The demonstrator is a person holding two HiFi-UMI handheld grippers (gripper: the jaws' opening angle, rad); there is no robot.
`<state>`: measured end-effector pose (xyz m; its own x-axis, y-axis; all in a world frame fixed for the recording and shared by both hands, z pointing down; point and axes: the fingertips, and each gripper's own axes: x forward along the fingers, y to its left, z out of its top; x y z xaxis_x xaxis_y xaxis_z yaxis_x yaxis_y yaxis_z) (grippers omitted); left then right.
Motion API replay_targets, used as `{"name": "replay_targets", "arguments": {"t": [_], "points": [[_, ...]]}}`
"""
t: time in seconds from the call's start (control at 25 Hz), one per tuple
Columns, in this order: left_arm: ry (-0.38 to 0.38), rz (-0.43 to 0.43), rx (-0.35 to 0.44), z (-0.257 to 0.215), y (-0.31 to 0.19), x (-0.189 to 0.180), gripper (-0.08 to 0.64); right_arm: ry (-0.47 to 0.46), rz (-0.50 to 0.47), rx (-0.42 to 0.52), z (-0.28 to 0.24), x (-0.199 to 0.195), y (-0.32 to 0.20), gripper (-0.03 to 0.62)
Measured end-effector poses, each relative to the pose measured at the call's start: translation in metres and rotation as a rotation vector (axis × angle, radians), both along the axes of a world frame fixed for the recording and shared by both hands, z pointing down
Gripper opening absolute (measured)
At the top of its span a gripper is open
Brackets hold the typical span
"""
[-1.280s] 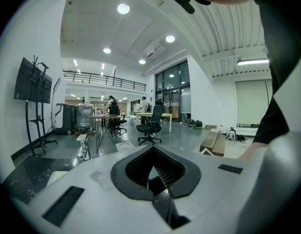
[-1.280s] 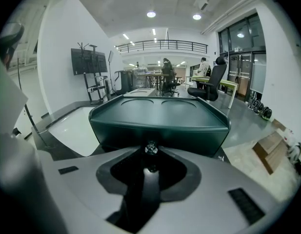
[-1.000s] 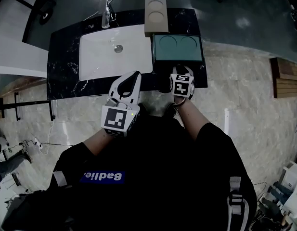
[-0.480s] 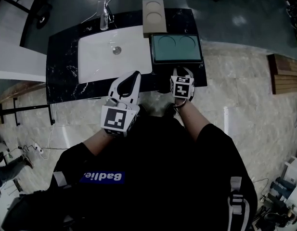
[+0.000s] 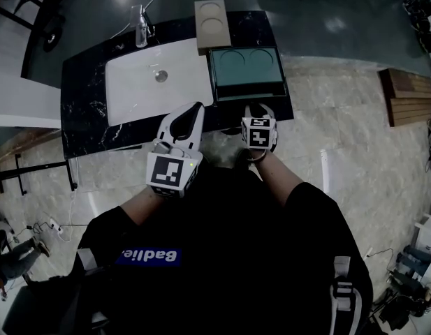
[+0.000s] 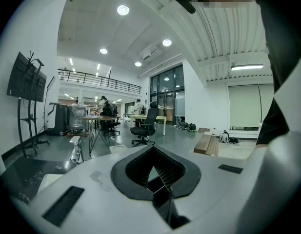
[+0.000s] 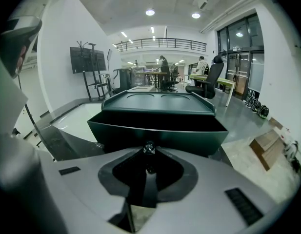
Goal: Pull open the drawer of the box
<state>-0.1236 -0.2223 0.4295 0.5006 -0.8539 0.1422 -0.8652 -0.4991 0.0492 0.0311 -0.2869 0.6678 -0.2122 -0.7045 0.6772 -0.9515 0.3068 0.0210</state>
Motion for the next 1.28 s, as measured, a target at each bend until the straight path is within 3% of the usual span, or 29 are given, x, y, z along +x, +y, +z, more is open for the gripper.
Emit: {"name": "replay_targets", "arguments": {"t": [1.12,1.28], "points": [[0.001,0.115,0.004,0.002,0.026,0.022,-0.008,-0.001,0.031,-0.004,0.003,0.006,0.053,0.072],[-0.031,0.109,-0.033,0.004,0.029,0.018,-0.008,0.000,0.036,-0.002,0.004,0.006,0.056,0.072]]}}
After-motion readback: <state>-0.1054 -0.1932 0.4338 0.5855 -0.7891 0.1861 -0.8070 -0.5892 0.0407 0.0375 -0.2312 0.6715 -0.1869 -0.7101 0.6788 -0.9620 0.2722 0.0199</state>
